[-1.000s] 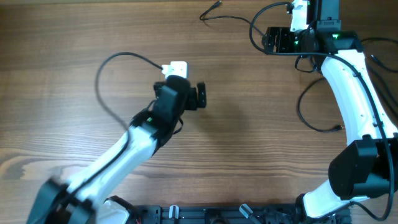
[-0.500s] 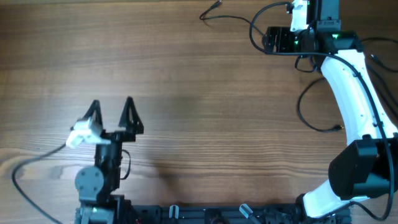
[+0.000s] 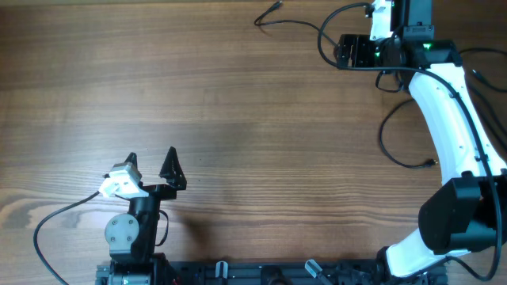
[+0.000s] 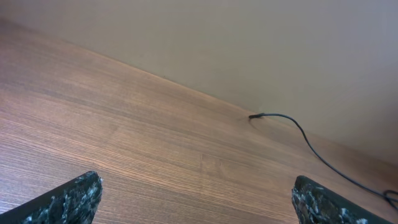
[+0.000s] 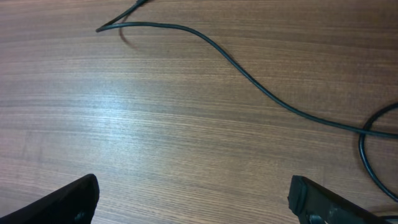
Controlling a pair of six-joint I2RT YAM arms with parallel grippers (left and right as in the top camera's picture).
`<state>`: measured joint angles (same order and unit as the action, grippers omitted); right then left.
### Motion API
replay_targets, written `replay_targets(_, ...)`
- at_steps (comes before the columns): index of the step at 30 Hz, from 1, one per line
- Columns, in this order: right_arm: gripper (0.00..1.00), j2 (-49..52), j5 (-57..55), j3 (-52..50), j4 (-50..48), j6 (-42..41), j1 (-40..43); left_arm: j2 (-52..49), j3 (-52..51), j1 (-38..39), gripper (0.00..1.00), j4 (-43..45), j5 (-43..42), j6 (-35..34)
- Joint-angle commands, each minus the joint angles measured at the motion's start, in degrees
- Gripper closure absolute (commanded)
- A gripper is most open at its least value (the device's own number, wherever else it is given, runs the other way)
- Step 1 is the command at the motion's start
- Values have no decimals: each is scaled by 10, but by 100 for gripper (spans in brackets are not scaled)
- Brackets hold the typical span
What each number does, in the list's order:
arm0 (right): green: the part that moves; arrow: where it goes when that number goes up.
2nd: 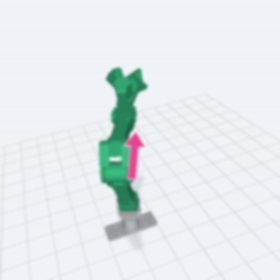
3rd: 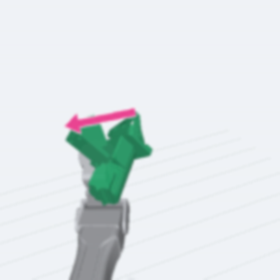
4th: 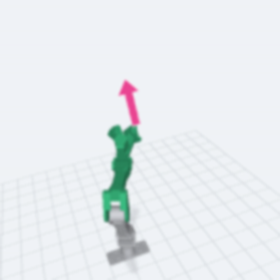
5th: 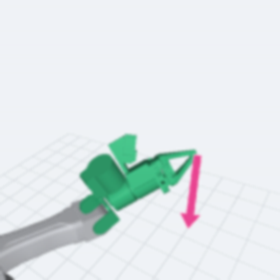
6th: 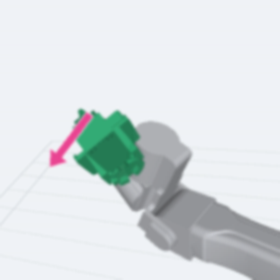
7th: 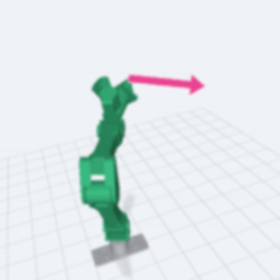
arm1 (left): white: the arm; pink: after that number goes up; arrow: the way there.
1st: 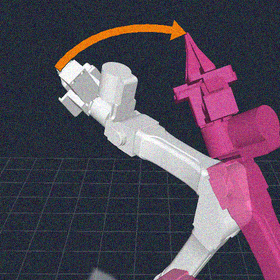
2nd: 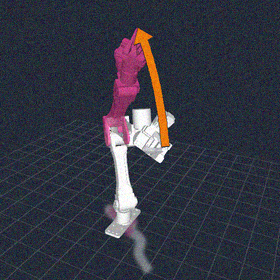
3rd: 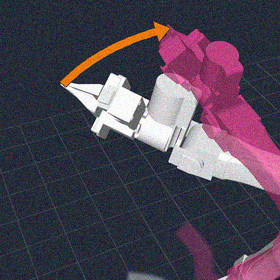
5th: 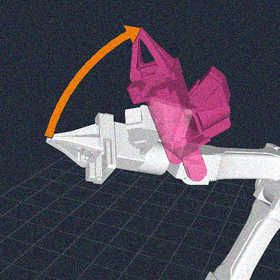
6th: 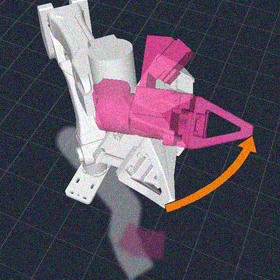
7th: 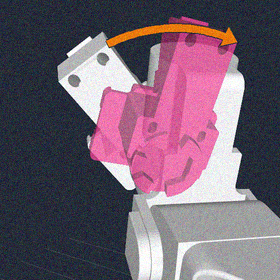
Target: Untangle cables
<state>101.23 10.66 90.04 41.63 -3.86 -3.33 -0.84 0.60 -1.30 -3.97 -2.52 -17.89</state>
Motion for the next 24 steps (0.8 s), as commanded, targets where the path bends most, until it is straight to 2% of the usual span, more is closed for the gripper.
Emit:
replay_targets(1, 0, -10, -5, -4, 0, -8, 0, 7, -3, -5, 0, -3, -6, 9)
replay_targets(24, 0, -23, -21, -4, -8, -6, 0, 6, -3, -5, 0, -3, -6, 9)
